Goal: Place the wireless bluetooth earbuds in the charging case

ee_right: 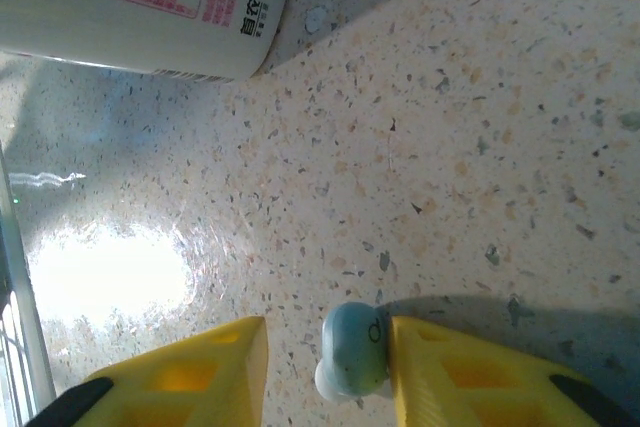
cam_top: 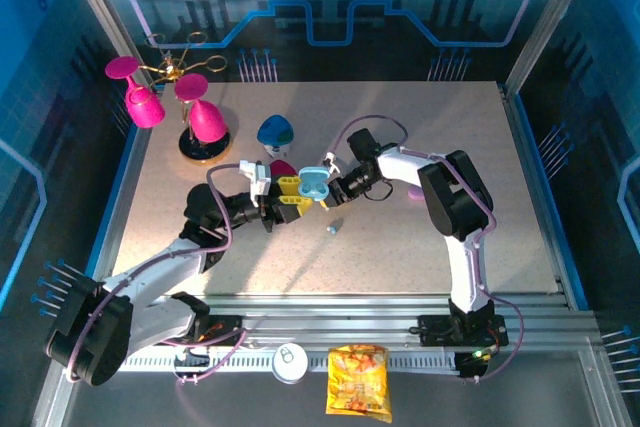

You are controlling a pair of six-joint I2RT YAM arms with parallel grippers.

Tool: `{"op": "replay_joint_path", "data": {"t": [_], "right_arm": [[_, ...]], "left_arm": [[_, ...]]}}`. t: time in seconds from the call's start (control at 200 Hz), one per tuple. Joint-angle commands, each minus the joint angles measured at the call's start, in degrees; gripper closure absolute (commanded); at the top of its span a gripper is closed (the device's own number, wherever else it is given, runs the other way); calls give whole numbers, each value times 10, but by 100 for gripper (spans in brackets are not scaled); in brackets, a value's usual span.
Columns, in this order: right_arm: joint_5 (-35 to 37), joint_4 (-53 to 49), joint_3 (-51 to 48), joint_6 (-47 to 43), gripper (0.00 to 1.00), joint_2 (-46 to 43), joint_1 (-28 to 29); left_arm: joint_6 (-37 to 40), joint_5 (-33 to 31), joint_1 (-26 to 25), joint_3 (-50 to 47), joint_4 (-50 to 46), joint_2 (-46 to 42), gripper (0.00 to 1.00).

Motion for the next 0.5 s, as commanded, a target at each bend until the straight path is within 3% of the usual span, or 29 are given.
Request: {"op": "replay_joint_path", "data": {"t": [0.0, 0.495], "right_arm": [[-12, -17, 3, -8, 72, 0, -4], [-8, -27, -1, -4, 73, 5, 0]], "left_arm": [[5, 1, 5, 16, 18, 2, 67], [9, -2, 4, 10, 17, 1, 67]]}}
